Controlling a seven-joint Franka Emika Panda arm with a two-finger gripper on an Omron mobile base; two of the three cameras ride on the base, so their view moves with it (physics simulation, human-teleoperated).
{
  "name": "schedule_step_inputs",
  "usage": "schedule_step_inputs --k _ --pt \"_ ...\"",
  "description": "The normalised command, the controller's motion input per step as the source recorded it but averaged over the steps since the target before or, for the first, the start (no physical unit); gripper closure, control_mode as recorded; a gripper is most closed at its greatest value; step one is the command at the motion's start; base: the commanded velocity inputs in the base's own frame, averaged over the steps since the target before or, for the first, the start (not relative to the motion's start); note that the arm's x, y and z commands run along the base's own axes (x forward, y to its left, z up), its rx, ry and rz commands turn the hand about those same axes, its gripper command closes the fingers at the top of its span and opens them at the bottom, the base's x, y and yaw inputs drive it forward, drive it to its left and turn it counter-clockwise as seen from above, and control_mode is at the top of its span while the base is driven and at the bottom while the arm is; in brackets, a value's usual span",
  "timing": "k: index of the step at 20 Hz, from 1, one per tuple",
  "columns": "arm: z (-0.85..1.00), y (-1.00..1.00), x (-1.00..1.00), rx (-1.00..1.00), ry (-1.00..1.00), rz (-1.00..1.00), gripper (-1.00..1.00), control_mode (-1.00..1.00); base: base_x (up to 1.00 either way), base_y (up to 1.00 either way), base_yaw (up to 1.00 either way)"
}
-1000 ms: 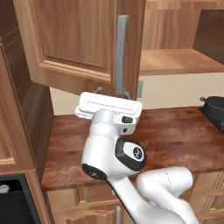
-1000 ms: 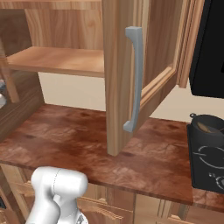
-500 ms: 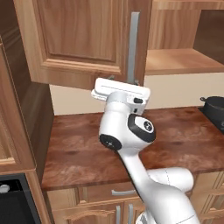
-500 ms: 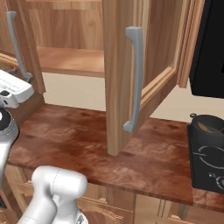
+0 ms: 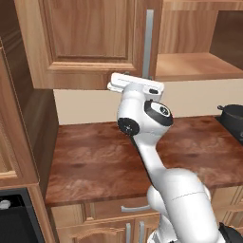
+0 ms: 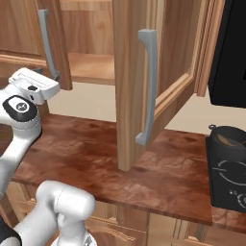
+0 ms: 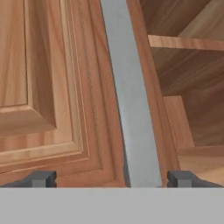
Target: Open the cabinet and move the ladle to the pot. Then close the cabinet.
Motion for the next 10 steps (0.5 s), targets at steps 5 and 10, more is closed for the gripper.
schedule_step_inputs --k 5,10 --pt "0.0 -0.32 0.49 0.04 0.08 0.0 -1.0 -1.0 0.0 0.0 0.0" --pt "0.0 -0.31 0.39 0.04 0.06 0.0 -1.0 -1.0 0.0 0.0 0.0"
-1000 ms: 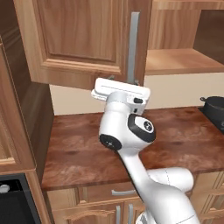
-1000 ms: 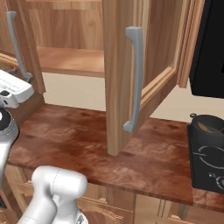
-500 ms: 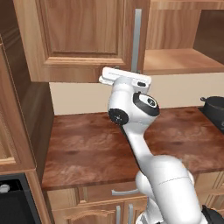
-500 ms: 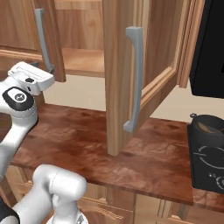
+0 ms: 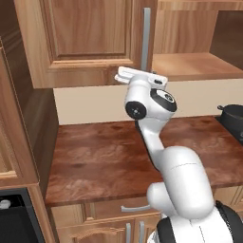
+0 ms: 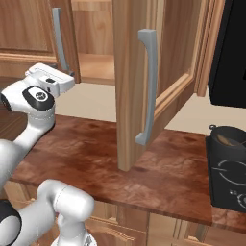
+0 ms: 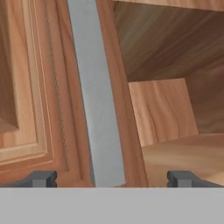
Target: Open the cabinet and move the ladle to the pot. Then close the cabinet.
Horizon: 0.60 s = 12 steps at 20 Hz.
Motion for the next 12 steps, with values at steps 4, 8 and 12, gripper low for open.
schedule_step_inputs --k 4,8,12 --pt "0.0 -0.3 0.42 0.04 0.05 0.0 -1.0 -1.0 0.0 0.0 0.0" --pt "0.0 -0.26 0.52 0.04 0.07 0.0 -1.0 -1.0 0.0 0.0 0.0" --pt "-0.02 -0.22 0.6 0.04 0.08 0.0 -1.0 -1.0 0.0 0.0 0.0"
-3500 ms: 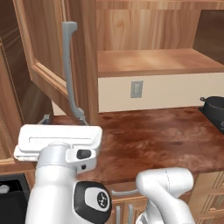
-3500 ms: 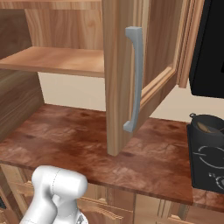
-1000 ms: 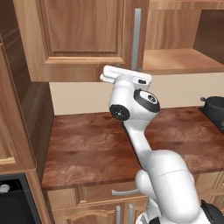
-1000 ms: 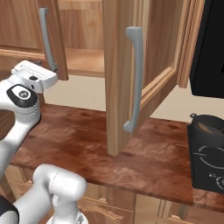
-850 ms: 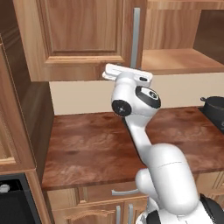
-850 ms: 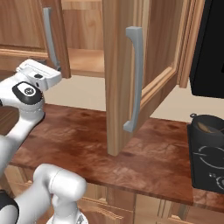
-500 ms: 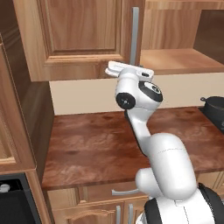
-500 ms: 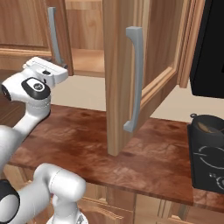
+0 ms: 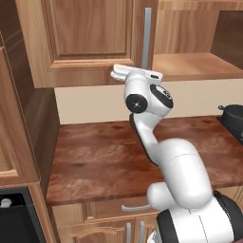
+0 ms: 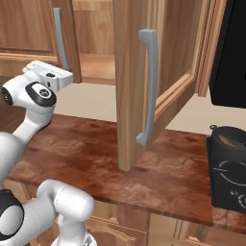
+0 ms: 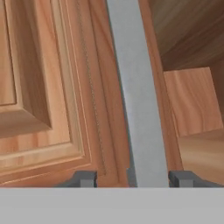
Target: Open the cabinet and move the ladle to the pot. Then close the cabinet.
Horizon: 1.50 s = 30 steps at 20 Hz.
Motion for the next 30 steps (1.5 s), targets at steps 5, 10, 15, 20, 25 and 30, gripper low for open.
schedule_step_inputs --k 5,10,15,20,25,30 --pt "-0.02 -0.21 0.48 0.05 0.08 0.0 -1.0 -1.0 0.0 0.0 0.0" --pt "-0.01 -0.18 -0.29 0.06 0.02 0.0 -1.0 -1.0 0.0 0.0 0.0" --pt "0.0 -0.17 -0.76 0.02 0.0 0.0 -1.0 -1.0 0.0 0.0 0.0" --pt "0.0 -0.17 -0.69 0.01 0.0 0.0 -1.0 -1.0 0.0 0.0 0.0" --pt "0.08 -0.22 -0.95 0.05 -0.02 0.0 -1.0 -1.0 0.0 0.0 0.0" --pt "0.53 -0.19 -1.0 0.14 -0.05 0.0 -1.0 -1.0 0.0 0.0 0.0"
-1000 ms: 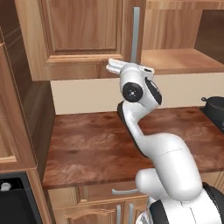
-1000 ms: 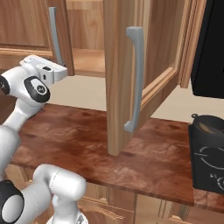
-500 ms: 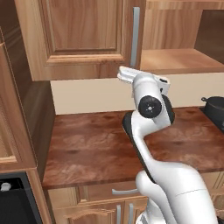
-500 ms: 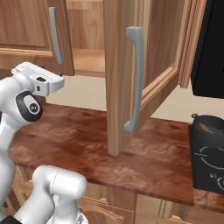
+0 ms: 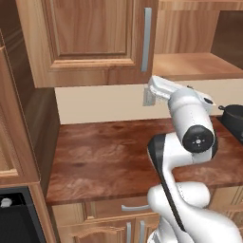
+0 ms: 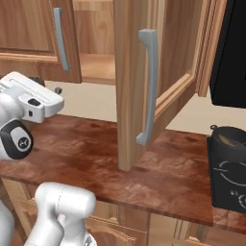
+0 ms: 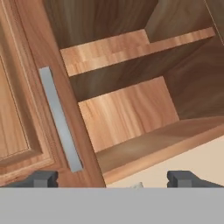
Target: Open the cabinet and move the ladle to the pot. Then close the cabinet.
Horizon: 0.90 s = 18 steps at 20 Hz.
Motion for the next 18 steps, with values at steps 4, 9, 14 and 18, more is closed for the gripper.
schedule_step_inputs --k 4,9,14,18 --pt "0.91 -0.04 -1.0 0.18 0.0 0.0 -1.0 -1.0 0.0 0.0 0.0" --pt "0.88 -0.03 -1.0 0.17 0.09 0.0 -1.0 -1.0 0.0 0.0 0.0" --pt "0.48 -0.12 -1.0 0.09 0.16 0.0 -1.0 -1.0 0.0 0.0 0.0" --pt "0.0 -0.33 -1.0 0.03 0.12 0.0 -1.0 -1.0 0.0 0.0 0.0"
